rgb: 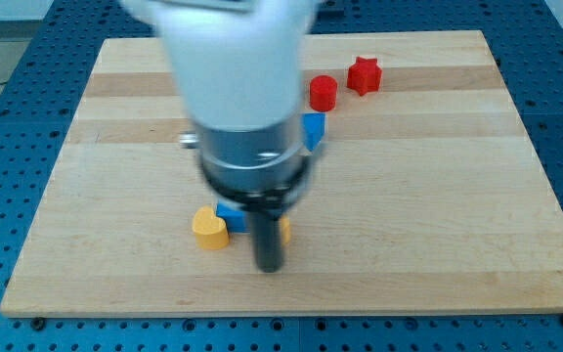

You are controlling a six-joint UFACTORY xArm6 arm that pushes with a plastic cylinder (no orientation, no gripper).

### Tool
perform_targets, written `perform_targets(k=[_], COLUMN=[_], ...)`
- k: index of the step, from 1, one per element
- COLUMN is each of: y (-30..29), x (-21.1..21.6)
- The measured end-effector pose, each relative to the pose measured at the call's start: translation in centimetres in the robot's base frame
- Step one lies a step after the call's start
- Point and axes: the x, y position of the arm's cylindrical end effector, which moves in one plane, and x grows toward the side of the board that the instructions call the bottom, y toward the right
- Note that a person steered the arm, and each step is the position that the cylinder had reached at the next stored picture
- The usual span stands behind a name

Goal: Push the yellow hexagon towards the right center

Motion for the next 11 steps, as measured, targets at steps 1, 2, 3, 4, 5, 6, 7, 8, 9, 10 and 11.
perform_targets(k=[1, 2, 3, 4, 5, 6, 7, 8, 9, 10, 11], y=[3.4, 6.3, 4.0, -0.9, -4.5, -7.9, -3.5, 1.5, 4.0, 3.0, 3.0], x=[-3.2, -2.3, 3.7, 4.0, 1.7, 0.5, -3.0, -4.6, -4.8, -3.0, -4.8])
